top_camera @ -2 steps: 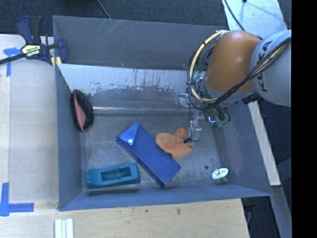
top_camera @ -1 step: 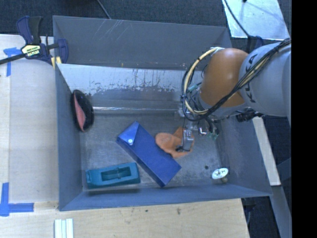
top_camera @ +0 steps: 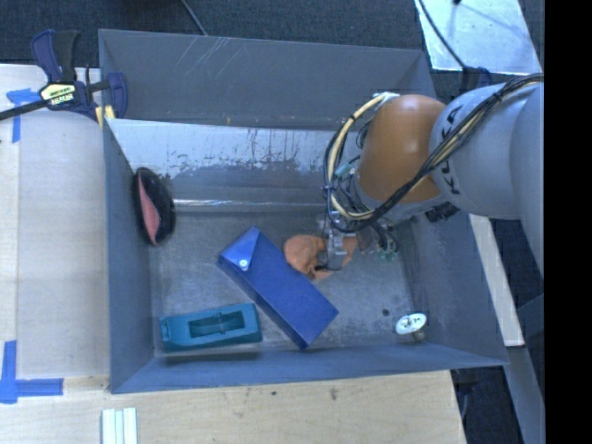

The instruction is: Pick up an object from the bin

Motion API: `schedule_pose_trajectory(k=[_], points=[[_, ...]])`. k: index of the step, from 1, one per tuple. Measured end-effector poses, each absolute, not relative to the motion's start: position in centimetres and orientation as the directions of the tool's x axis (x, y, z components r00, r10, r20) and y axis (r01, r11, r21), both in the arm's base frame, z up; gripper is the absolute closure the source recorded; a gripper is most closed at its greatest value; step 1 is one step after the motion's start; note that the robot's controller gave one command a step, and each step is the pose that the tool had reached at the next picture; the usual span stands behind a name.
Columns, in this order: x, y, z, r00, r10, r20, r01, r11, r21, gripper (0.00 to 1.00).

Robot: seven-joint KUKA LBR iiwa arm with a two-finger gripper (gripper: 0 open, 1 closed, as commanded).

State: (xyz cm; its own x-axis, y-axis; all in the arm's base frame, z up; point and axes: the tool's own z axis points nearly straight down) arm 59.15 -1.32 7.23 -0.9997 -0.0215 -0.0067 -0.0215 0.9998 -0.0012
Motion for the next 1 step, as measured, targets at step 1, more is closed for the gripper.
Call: schedule_pose_trajectory(k=[1], points=[[59.15, -1.32, 7.23, -1.0, -0.022, -0.007, -0.022, 1.0, -0.001, 1.0]])
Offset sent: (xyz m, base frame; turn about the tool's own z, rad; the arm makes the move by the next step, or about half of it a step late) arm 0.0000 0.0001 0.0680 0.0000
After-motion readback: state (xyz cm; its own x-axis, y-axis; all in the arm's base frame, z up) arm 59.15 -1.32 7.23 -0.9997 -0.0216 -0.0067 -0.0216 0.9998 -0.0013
